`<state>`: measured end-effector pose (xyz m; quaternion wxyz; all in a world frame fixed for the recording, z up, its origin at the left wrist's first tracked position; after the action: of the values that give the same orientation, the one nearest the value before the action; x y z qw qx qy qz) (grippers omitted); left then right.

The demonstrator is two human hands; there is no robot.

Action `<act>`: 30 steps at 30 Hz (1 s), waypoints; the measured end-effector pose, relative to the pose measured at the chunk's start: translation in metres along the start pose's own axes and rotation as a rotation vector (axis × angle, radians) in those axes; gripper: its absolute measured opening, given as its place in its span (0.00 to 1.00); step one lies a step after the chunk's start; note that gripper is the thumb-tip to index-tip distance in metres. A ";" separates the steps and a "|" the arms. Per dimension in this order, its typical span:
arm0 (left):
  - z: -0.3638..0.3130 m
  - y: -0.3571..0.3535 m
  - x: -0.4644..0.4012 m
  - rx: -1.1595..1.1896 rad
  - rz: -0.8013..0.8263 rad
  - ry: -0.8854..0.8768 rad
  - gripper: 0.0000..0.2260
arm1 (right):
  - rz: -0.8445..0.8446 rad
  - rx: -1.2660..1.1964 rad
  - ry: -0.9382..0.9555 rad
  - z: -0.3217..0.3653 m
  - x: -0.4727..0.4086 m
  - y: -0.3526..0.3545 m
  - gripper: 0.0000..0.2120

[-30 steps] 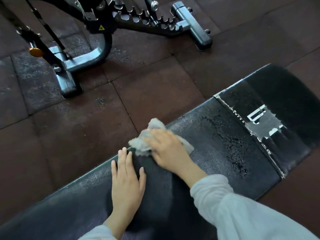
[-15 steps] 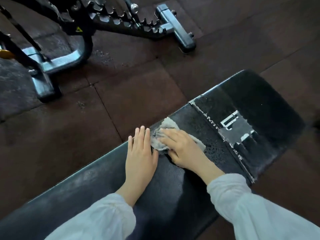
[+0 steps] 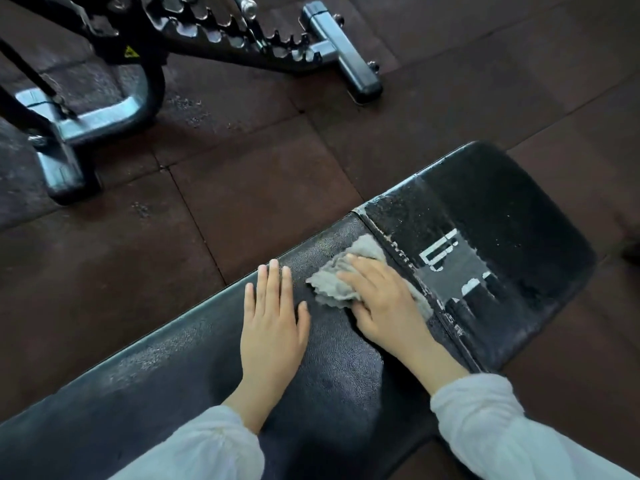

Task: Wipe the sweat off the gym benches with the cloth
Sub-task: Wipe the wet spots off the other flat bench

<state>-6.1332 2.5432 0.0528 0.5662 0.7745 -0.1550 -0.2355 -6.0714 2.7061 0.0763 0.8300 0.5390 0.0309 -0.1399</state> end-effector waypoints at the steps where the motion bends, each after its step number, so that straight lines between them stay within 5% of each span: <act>1: 0.000 0.000 0.000 -0.004 -0.005 0.001 0.24 | -0.030 0.009 -0.069 -0.006 0.000 0.002 0.20; 6: -0.001 0.000 0.001 -0.016 -0.006 0.006 0.24 | -0.155 0.046 -0.322 -0.003 -0.041 -0.007 0.19; 14: 0.000 -0.002 0.002 -0.047 -0.019 -0.002 0.24 | -0.021 0.023 -0.030 0.014 0.023 -0.002 0.20; 23: -0.002 0.000 0.003 -0.049 -0.008 -0.005 0.25 | -0.261 0.157 -0.519 0.021 0.013 -0.009 0.18; 30: -0.002 -0.001 0.003 -0.047 0.009 -0.003 0.25 | -0.450 0.260 -0.844 0.025 0.090 0.005 0.20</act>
<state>-6.1298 2.5433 0.0519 0.5850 0.7600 -0.1538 -0.2380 -5.9865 2.6675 0.0726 0.6454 0.5142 -0.2100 -0.5244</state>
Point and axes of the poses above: each hand's wrist, its own x-axis away from the middle knuckle, its own y-axis out of the back of the hand, z = x × y, the point moved 1 cm from there along -x, towards the middle knuckle, and after that the axes turned 7 degrees about -z, right-handed, at the moved point
